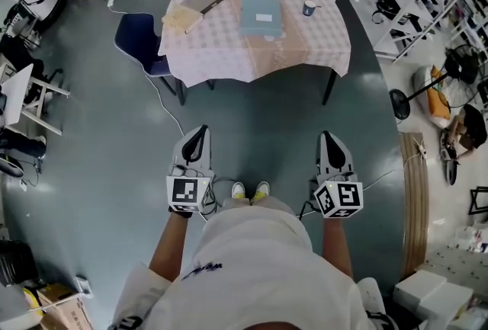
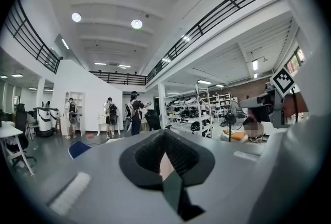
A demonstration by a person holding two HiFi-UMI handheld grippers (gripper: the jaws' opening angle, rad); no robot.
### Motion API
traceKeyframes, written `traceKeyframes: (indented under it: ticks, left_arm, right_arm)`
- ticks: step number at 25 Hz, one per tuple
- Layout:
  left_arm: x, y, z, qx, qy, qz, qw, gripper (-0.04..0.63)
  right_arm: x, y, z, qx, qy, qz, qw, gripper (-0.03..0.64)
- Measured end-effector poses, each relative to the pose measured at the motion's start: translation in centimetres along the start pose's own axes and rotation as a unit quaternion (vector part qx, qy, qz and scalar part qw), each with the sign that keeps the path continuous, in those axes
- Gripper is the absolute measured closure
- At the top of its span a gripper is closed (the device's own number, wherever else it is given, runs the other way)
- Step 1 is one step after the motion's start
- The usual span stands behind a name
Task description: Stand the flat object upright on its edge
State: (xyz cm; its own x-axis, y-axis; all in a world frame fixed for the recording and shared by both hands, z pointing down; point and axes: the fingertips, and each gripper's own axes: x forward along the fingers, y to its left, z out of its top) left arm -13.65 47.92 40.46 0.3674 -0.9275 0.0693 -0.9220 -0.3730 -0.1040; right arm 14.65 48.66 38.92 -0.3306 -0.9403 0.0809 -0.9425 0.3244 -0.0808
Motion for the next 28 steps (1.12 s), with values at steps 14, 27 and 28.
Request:
traceKeyframes:
  ticks: [14,27,28]
  left_arm:
    - [1.0,0.7,0.5,-0.006,-0.007,-0.004,1.0,0.305]
    - [2.4,1.0,2.2,0.022,-0.024,0.029,0.999,0.005]
    - [2.6,1.3,2.3,0.025,-0.021,0.048,0.9983,0.005]
  right_arm:
    - [1.2,-1.0,0.2,0.003,0.003,-0.018,1.0,0.314]
    - [2.9,-2.5,1.3,0.003,0.013,-0.03,0.999,0.021]
    - [3.1,-2.6,1.0,0.003,0.017,-0.026,1.0,0.021]
